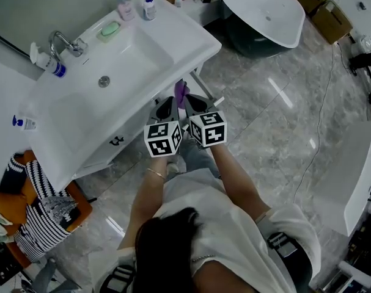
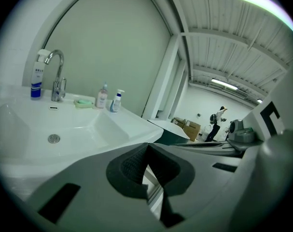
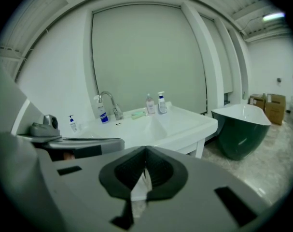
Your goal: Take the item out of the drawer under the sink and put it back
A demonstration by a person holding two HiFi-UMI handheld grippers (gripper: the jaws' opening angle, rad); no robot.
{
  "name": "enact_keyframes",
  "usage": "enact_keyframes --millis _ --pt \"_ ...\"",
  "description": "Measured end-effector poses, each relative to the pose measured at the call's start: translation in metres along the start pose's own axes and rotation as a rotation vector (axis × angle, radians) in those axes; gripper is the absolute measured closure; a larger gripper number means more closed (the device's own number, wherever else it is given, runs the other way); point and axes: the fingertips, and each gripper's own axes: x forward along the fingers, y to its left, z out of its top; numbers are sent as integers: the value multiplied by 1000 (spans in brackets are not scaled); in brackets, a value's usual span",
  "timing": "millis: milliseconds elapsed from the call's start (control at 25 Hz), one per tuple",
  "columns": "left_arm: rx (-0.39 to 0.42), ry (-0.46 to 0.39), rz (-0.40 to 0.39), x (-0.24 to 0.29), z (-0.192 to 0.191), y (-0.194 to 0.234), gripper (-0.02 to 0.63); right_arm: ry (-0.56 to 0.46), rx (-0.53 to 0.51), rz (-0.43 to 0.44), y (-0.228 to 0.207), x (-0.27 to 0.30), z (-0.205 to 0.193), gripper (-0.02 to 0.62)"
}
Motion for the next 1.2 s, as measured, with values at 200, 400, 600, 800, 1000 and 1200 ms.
enact_keyframes --millis 200,400,600,800,1000,1200 --pt "-9 -2 4 0 -2 4 601 -6 -10 -7 0 1 1 580" --pt "-12 8 3 2 -7 6 601 -13 -57 -32 0 2 1 580" --pt "-25 59 34 5 -22 11 601 52 -30 -35 -5 9 -13 578" --pt "-39 122 54 11 -39 19 601 138 4 -27 -12 20 -34 550" --pt "-41 148 62 19 -47 22 601 191 -5 -26 -19 27 -47 439" --pt "-5 198 77 29 -61 31 601 242 24 -6 -26 41 -61 394"
